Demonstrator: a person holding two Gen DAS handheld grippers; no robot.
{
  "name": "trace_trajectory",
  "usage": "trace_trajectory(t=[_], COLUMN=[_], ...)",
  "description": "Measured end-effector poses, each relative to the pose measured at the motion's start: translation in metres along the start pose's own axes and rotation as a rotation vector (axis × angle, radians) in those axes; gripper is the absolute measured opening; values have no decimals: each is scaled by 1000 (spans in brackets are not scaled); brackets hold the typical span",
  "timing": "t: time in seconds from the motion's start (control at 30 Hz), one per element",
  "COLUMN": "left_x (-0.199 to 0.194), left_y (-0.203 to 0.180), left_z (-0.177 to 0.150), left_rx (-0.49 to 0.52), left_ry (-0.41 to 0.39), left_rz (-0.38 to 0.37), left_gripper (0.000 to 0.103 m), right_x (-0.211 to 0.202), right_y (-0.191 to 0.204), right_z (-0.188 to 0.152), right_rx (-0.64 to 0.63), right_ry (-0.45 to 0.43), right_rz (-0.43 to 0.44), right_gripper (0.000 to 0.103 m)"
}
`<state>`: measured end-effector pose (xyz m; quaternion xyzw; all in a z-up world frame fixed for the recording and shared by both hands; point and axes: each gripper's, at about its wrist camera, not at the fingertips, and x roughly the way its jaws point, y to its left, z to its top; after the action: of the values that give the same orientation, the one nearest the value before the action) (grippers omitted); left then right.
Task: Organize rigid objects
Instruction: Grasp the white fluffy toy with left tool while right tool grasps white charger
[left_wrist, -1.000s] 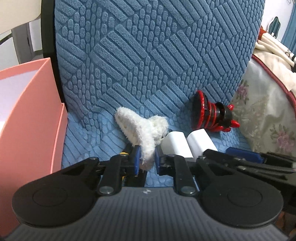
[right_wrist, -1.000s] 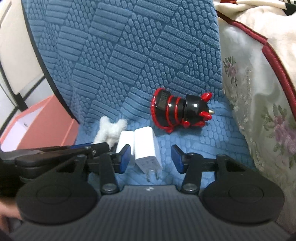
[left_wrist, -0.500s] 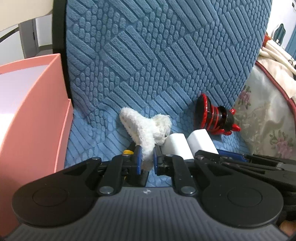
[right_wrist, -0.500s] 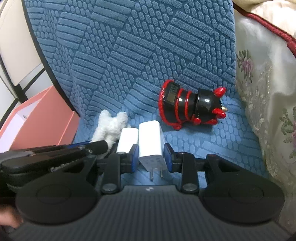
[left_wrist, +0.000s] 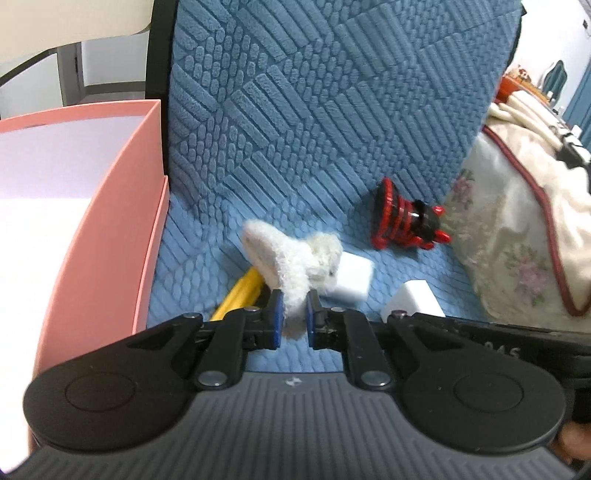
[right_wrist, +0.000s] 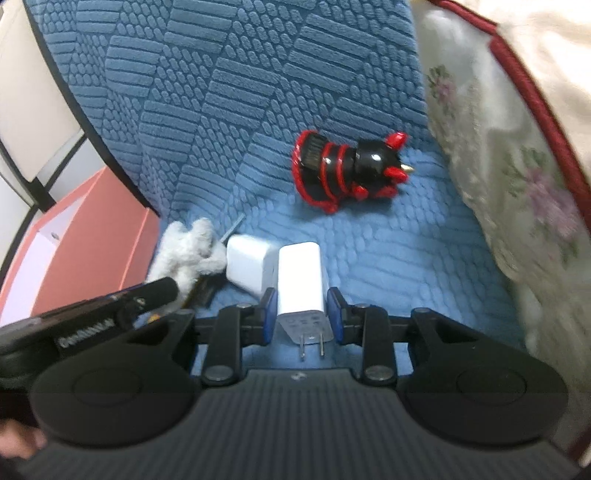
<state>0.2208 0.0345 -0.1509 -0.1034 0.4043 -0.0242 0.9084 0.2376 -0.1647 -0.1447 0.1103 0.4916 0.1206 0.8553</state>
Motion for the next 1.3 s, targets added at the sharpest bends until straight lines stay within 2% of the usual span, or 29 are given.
trace_trajectory(t=[0.27, 0.6, 0.8, 0.9, 0.97, 1.03, 1.17, 1.3], left_x=[-36, -66, -60, -53, -50, -48, -43, -36], left_y=[-19, -17, -9, -9, -8, -8, -13, -15], left_z=[-34, -74, -82, -81, -81, -79, -77, -74], left_rx=[50, 23, -40, -45, -62, -68, -41, -30], left_ry=[12, 96, 155, 179, 191, 200, 191, 181], left_rz=[-28, -60, -78, -82, -111, -134, -119, -113], left_gripper=[14, 14, 15, 36, 55, 57, 62, 63], right_x=[-28, -60, -60, -58, -55, -52, -40, -32], right_y=[6, 11, 17, 12, 9, 5, -1, -5], right_z=[-31, -59, -67, -66, -65, -63, -61, -61], right_rx=[-6, 48, 19, 41, 60, 80, 121, 146], right_ry=[23, 41, 54, 57, 59, 67, 100, 128], right_rz=[-68, -100, -127, -111, -106, -98, -84, -78], right_gripper=[33, 33, 32, 34, 35, 38, 40, 40])
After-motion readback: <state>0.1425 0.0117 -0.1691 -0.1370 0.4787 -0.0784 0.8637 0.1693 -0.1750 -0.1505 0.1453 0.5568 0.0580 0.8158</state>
